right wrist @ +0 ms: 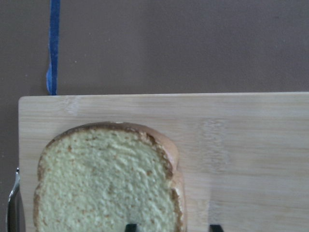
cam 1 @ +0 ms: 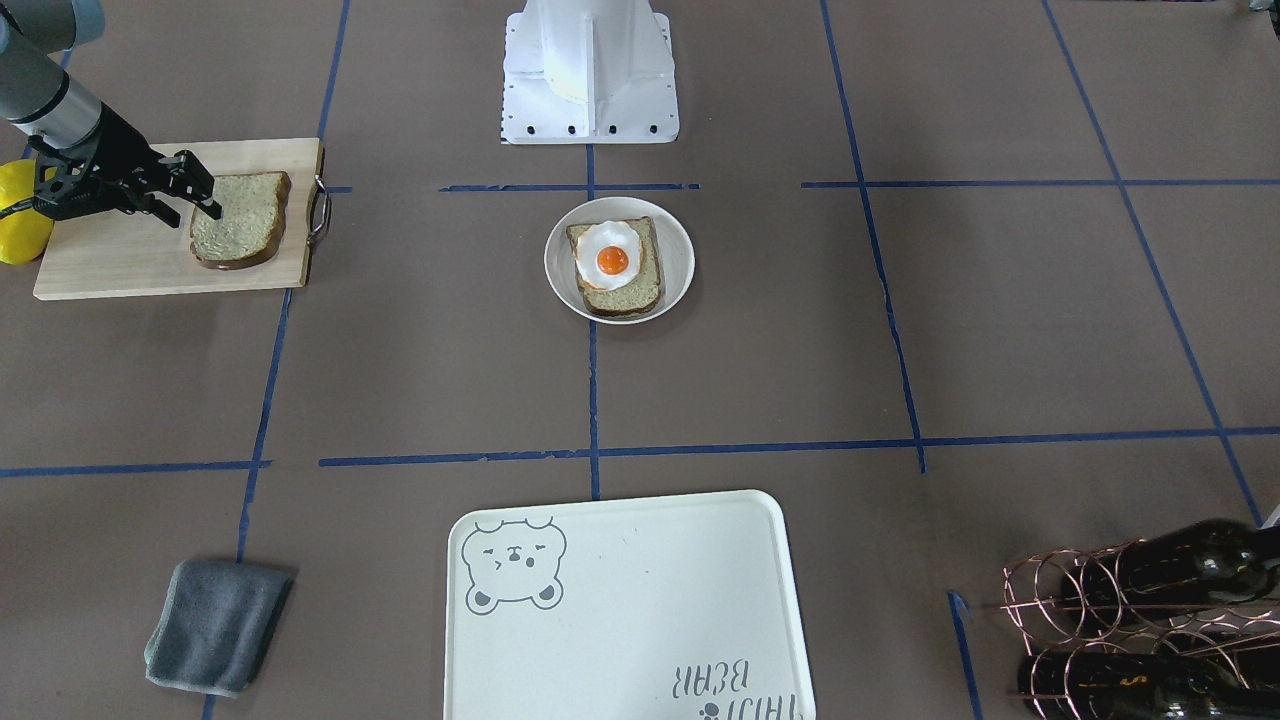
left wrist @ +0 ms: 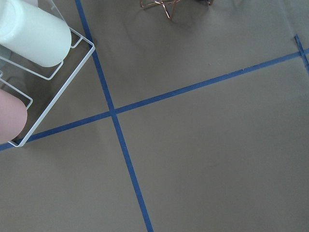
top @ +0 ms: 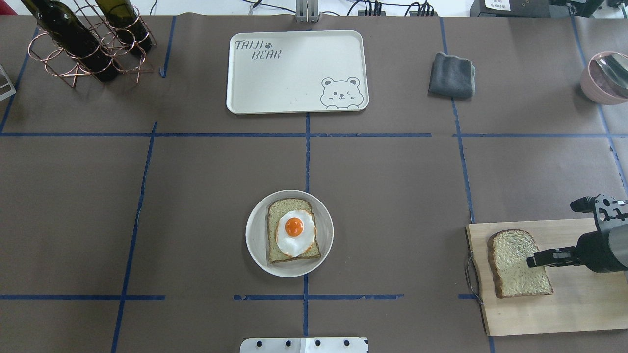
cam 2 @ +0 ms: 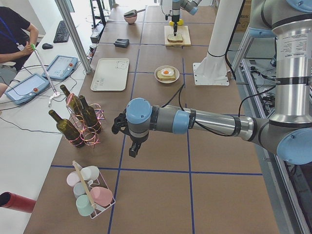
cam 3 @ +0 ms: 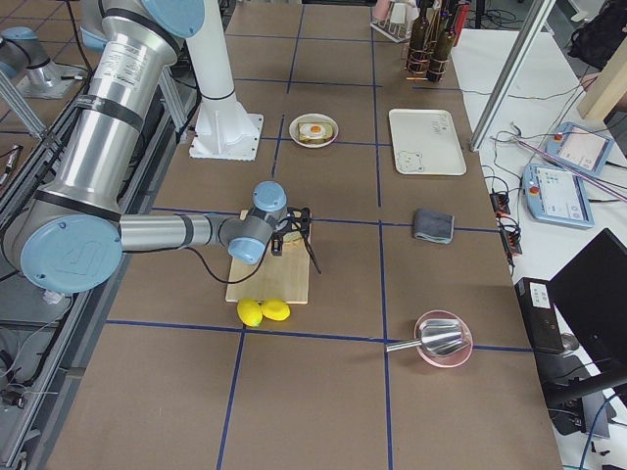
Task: Make sandwich and place on tray
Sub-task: 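Lower the right gripper onto the bread slice on the cutting board and grasp it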
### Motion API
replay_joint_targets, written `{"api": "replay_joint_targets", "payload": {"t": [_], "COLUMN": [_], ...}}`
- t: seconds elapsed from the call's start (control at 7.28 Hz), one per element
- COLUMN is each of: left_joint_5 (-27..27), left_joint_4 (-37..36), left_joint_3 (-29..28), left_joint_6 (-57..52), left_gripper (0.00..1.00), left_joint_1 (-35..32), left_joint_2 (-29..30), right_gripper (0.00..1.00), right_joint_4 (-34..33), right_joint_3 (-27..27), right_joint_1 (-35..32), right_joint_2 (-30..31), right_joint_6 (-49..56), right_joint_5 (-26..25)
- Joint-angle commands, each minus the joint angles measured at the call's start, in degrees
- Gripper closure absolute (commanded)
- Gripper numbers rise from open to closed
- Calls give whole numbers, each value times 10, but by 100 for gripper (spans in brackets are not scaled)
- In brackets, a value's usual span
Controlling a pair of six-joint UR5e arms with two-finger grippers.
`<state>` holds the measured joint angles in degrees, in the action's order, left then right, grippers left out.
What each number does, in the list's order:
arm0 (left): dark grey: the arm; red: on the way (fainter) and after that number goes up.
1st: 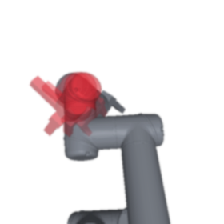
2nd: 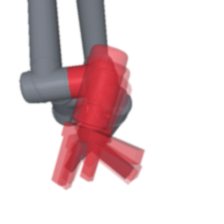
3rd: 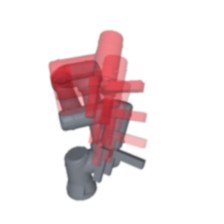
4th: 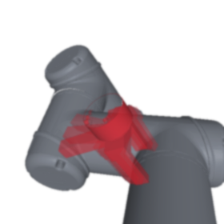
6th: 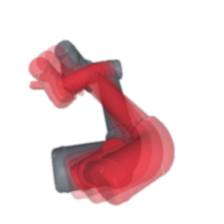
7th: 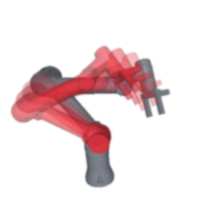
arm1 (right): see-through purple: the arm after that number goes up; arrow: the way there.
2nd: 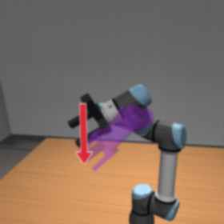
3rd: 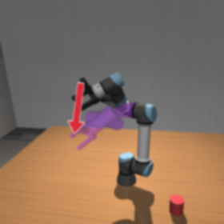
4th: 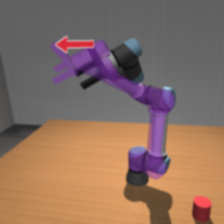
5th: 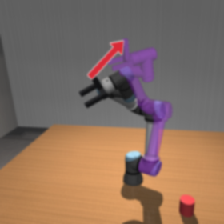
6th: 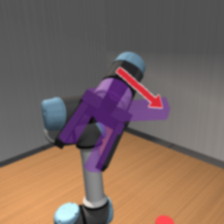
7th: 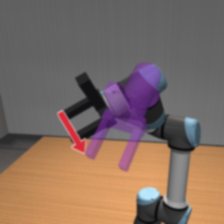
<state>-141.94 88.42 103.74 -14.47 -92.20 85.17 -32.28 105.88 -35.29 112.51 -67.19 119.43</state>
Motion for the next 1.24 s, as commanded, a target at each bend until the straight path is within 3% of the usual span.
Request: {"api": "replay_joint_targets", "payload": {"t": [0.0, 1.1], "left_joint_5": [0, 0], "left_joint_4": [0, -1], "left_joint_3": [1, 6], "left_joint_6": [1, 0], "left_gripper": [0, 0], "left_joint_1": [0, -1], "left_joint_2": [0, 0], "right_gripper": [100, 100], "right_joint_4": [1, 3], "right_joint_3": [-1, 37], "right_joint_1": [0, -5], "right_joint_2": [4, 5], "right_joint_6": [-1, -1], "right_joint_5": [1, 7]}}
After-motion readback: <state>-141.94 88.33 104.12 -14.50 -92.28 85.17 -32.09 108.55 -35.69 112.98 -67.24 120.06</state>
